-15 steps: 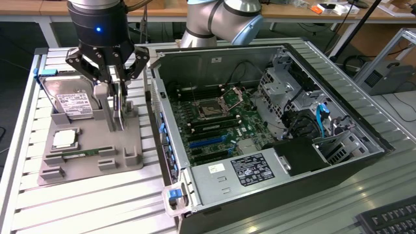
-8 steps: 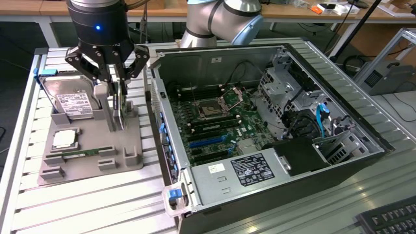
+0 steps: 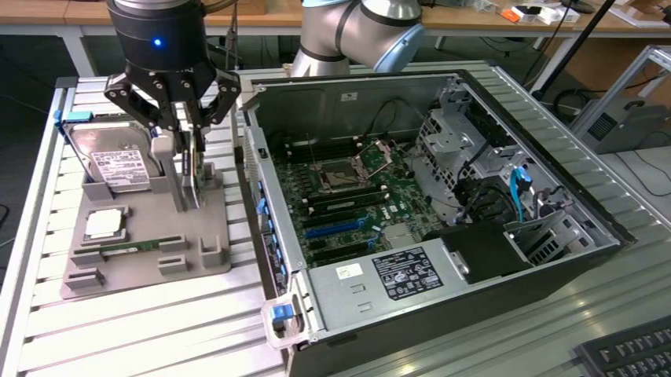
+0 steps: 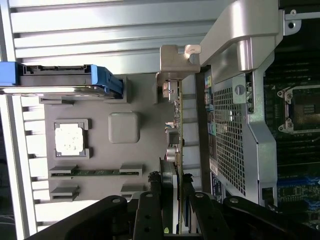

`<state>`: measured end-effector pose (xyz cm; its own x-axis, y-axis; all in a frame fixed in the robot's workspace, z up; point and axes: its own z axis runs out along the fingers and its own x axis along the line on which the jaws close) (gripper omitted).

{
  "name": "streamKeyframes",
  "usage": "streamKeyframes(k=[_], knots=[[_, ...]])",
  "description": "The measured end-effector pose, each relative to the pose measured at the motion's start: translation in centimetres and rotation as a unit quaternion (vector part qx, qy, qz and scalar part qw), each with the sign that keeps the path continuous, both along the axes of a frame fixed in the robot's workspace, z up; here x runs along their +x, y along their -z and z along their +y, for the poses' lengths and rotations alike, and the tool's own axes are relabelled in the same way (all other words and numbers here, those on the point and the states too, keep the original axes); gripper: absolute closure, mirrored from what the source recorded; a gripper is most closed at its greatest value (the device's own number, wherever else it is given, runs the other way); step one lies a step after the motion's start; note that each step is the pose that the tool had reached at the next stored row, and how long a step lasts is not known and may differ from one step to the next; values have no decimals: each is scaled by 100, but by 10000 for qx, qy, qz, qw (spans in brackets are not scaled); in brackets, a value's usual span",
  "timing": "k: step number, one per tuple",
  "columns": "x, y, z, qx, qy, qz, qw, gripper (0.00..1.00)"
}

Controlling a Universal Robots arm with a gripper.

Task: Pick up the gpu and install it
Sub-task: 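Pick up the gpu and move the gpu toward the slot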

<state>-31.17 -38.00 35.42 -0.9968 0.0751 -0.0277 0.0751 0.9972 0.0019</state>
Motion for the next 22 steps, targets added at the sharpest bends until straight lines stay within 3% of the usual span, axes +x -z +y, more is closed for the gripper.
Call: streamKeyframes(k=[22], knots=[[0, -59, 0, 0, 0, 0, 10000, 73]])
